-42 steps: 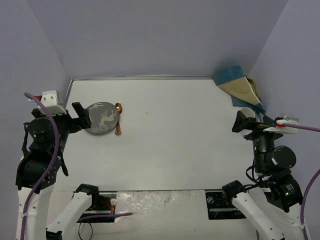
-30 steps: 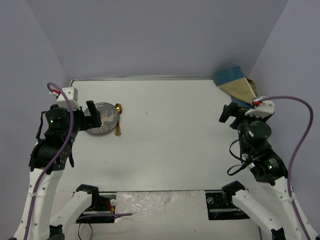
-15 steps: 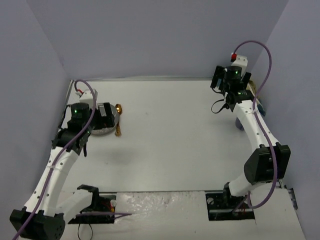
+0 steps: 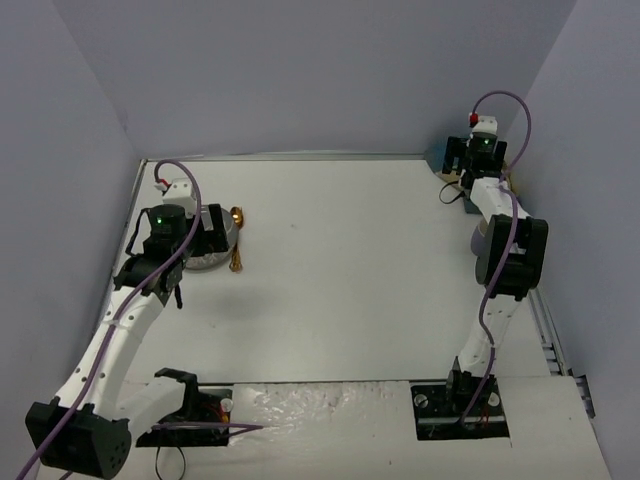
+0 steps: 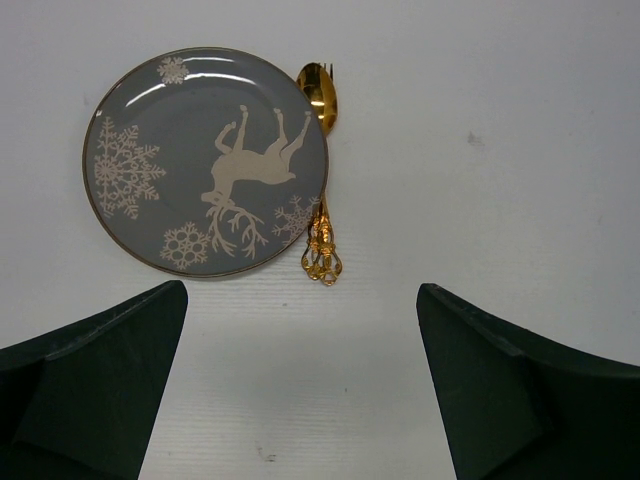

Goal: Set the dinner table for one person

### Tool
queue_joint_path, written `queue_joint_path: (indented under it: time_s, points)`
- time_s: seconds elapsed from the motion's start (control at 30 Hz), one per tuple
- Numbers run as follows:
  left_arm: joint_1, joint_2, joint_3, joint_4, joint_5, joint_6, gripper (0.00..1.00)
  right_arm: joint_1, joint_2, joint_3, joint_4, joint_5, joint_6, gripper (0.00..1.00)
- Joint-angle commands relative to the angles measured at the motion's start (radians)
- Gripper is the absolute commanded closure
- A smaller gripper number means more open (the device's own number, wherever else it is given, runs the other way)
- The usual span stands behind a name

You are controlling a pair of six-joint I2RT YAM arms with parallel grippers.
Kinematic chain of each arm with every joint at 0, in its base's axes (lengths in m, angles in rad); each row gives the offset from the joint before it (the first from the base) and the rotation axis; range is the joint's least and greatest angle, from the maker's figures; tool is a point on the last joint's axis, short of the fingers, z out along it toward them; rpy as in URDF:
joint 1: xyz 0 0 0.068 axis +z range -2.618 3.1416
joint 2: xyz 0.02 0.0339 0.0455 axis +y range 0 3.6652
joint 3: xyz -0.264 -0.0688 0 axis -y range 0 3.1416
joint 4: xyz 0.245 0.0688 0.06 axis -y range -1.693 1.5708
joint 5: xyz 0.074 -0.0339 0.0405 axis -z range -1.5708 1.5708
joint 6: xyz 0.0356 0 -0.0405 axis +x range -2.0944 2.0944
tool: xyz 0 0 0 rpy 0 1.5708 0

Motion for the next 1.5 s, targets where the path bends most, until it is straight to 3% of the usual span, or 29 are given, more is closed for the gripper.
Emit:
queue_joint_path:
  time_s: [0.0,0.27,0.4,0.47,0.57,0.73,0.93,1.1,1.47]
  points:
    - [-0.003,0.039,0.03,0.029,-0.055,0.027,0.03,-0.026,0.076,0.107,0.205,-0.093,-0.107,0.0]
    - [-0.002,0.084,0.036,0.012,-0.129,0.025,0.03,-0.055,0.28,0.249,0.238,-0.183,-0.154,0.0]
    - [0.0,0.079,0.016,0.041,-0.148,0.032,0.03,-0.06,0.379,0.348,0.207,-0.205,-0.16,0.1]
    - [0.001,0.074,0.01,0.049,-0.158,0.031,0.03,-0.061,0.404,0.378,0.196,-0.208,-0.162,0.22]
    - [0.003,0.069,-0.002,0.059,-0.172,0.038,0.03,-0.062,0.43,0.405,0.197,-0.215,-0.164,0.56]
    - [0.005,0.08,0.0,0.062,-0.171,0.039,0.03,-0.058,0.446,0.442,0.164,-0.252,-0.168,0.98]
    - [0.005,0.075,0.008,0.056,-0.162,0.037,0.03,0.056,0.323,0.345,0.141,-0.251,-0.228,1.0]
    - [0.005,0.026,0.008,0.054,-0.145,0.033,0.03,0.214,0.074,0.112,0.256,-0.208,-0.199,1.0]
    - [-0.007,-0.089,-0.007,0.047,-0.134,0.02,0.03,0.529,-0.276,-0.363,0.329,-0.016,-0.045,1.0]
